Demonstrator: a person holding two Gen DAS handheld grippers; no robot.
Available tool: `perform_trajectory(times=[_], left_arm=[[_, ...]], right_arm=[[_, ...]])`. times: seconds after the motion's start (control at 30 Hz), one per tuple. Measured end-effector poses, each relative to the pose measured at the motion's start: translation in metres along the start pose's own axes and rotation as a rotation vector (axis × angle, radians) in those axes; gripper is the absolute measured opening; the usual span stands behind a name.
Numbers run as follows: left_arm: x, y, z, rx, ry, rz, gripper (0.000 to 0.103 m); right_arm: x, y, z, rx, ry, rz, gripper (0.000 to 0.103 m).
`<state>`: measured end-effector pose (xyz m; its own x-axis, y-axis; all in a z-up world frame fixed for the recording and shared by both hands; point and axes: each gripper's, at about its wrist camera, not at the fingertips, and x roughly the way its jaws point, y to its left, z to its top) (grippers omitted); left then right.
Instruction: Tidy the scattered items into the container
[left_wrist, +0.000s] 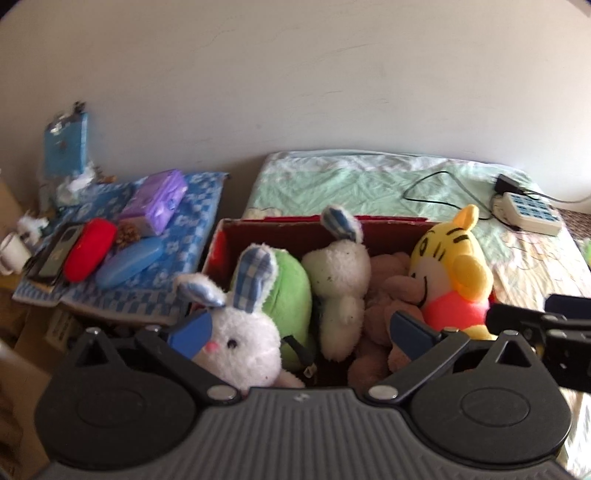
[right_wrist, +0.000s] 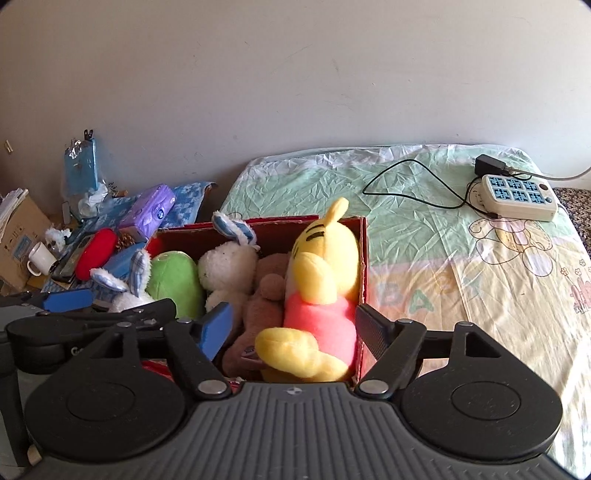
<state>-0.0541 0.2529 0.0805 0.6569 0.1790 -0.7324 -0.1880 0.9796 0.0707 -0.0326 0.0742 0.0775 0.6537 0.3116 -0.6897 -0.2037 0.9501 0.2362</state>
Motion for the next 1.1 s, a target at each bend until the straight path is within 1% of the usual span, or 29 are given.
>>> perform_trajectory(times=[0.07, 0.17, 0.3, 0.37, 0.43, 0.53, 0.67, 0.83, 1.0, 1.1], left_arm=[[0.000, -0.005, -0.001, -0.018, 0.029, 0.035, 0.102], [0.000, -0.011, -0.004, -0.044, 0.056, 0.074, 0.102], [-0.005, -0.023, -0.011, -0.077, 0.064, 0.096, 0.102], [-0.006, -0.033, -0.013, -0.077, 0.068, 0.100, 0.102], [-0.008, -0.042, -0.016, -0.076, 0.069, 0.097, 0.102], [-0.008, -0.055, -0.020, -0.077, 0.076, 0.065, 0.102], [-0.010, -0.076, -0.025, -0.049, 0.082, 0.040, 0.102], [-0.005, -0.096, -0.030, -0.017, 0.125, 0.035, 0.102], [-0.007, -0.102, -0.035, -0.014, 0.127, 0.041, 0.102], [-0.005, -0.100, -0.036, -0.021, 0.141, 0.042, 0.102]], right_arm=[[-0.001, -0.005, 0.001, -0.007, 0.019, 0.014, 0.080], [-0.004, -0.010, -0.001, -0.022, 0.031, 0.010, 0.086], [-0.008, -0.019, -0.004, -0.040, 0.053, 0.027, 0.087], [-0.010, -0.026, -0.006, -0.037, 0.063, 0.042, 0.087], [-0.013, -0.032, -0.009, -0.036, 0.075, 0.051, 0.087], [-0.017, -0.044, -0.014, -0.026, 0.092, 0.052, 0.087], [-0.024, -0.062, -0.018, -0.006, 0.091, 0.017, 0.087], [-0.030, -0.084, -0.024, 0.046, 0.098, -0.014, 0.087], [-0.029, -0.094, -0.031, 0.072, 0.112, -0.031, 0.087], [-0.028, -0.096, -0.033, 0.084, 0.116, -0.053, 0.087]])
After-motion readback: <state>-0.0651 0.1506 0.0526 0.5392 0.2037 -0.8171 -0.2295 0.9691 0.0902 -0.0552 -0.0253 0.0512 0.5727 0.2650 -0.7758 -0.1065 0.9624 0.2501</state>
